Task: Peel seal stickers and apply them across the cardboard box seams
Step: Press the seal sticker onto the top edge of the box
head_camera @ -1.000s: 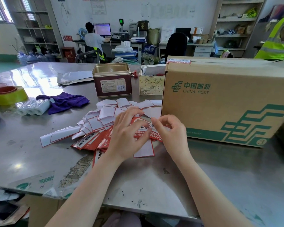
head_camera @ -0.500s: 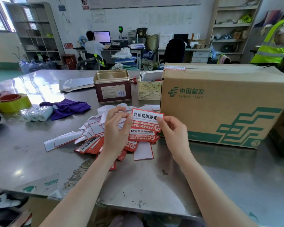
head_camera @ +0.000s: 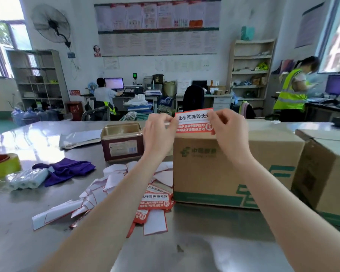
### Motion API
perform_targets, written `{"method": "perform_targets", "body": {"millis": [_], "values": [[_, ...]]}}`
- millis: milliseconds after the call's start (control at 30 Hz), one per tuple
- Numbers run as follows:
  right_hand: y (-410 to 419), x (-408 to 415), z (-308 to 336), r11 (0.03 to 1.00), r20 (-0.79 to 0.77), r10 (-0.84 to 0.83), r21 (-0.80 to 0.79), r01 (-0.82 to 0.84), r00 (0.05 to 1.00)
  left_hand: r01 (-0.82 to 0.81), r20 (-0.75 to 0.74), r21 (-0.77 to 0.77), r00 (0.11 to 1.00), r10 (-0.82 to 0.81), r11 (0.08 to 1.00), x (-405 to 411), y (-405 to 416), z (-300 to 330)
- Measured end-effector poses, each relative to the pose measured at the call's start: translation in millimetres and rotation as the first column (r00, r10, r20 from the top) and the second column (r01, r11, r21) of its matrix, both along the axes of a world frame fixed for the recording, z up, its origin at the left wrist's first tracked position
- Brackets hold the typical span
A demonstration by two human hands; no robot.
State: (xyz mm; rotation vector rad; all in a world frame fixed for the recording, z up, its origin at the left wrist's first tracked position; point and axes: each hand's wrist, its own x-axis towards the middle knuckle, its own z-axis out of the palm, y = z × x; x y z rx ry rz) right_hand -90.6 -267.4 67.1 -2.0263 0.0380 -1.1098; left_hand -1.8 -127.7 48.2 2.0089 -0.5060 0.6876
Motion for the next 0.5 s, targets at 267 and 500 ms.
{"method": "perform_targets", "body": {"millis": [267,500], "values": [[-59.2,52.1,25.6,0.991,-0.249,-0.092,0.072,0.113,0.964,-0.02,-0.198,0.213,0.978,0.063,0.977,27.5,-56.1,33.2],[-82.5,75.9,25.6,0.977,-0.374,-0.103,0.137,0.165,0.922,0.026,-0.171,0.492,0.983,0.067,0.87,24.2,-61.6,25.6]]}}
